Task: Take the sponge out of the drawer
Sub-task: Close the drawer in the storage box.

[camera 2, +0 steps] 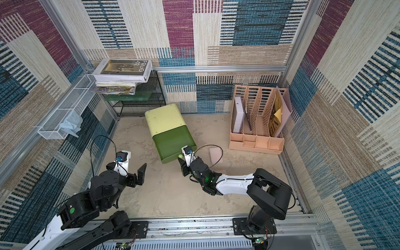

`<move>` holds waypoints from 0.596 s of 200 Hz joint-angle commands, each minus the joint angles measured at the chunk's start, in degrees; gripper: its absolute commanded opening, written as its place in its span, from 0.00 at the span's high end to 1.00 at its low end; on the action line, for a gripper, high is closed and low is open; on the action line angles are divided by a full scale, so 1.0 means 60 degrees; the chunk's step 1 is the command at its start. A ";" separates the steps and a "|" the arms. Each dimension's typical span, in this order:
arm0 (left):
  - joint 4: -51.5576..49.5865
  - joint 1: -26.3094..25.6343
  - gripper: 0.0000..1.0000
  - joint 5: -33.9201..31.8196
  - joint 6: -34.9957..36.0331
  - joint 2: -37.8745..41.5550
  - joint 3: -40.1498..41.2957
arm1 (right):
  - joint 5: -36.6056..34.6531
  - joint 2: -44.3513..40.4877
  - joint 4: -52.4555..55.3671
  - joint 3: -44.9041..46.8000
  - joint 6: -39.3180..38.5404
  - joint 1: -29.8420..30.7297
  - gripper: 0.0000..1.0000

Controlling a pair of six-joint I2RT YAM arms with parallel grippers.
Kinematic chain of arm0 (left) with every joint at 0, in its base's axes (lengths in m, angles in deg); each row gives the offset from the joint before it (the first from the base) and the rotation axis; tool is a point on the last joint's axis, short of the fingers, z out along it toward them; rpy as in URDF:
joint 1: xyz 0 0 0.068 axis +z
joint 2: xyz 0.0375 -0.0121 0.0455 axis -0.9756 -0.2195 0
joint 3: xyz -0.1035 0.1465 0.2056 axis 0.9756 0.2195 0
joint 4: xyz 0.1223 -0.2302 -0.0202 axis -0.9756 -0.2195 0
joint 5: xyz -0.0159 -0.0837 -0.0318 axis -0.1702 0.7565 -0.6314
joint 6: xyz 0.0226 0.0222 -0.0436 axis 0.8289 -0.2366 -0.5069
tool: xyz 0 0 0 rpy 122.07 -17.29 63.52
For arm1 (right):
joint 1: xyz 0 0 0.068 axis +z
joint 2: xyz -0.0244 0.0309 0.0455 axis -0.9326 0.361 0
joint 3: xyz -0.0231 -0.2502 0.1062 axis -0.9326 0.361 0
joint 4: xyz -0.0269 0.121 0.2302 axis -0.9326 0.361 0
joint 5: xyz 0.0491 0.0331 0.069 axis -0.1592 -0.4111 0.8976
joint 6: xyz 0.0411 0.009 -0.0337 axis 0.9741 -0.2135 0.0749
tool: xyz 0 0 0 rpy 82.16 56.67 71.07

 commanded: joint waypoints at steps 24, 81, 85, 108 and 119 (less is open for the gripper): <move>0.0088 0.0009 0.00 -0.0076 -0.0053 0.0044 0.0020 | -0.0340 -0.0069 -0.0063 -0.0242 0.0209 -0.0002 0.76; 0.0096 0.0016 0.00 -0.0047 -0.0033 0.0048 0.0021 | -0.0499 -0.0186 0.0434 -0.0665 0.0239 -0.0003 0.83; 0.0110 0.0023 0.00 -0.0044 -0.0036 0.0054 0.0022 | -0.0519 -0.0172 0.0485 -0.0720 0.0239 -0.0009 0.84; 0.0095 0.0024 0.00 -0.0032 -0.0038 0.0053 0.0029 | -0.0580 -0.0077 0.0723 -0.0973 0.0203 -0.0025 0.84; 0.0096 0.0023 0.00 -0.0031 -0.0032 0.0053 0.0040 | -0.0567 -0.0004 0.0833 -0.1128 0.0210 -0.0074 0.84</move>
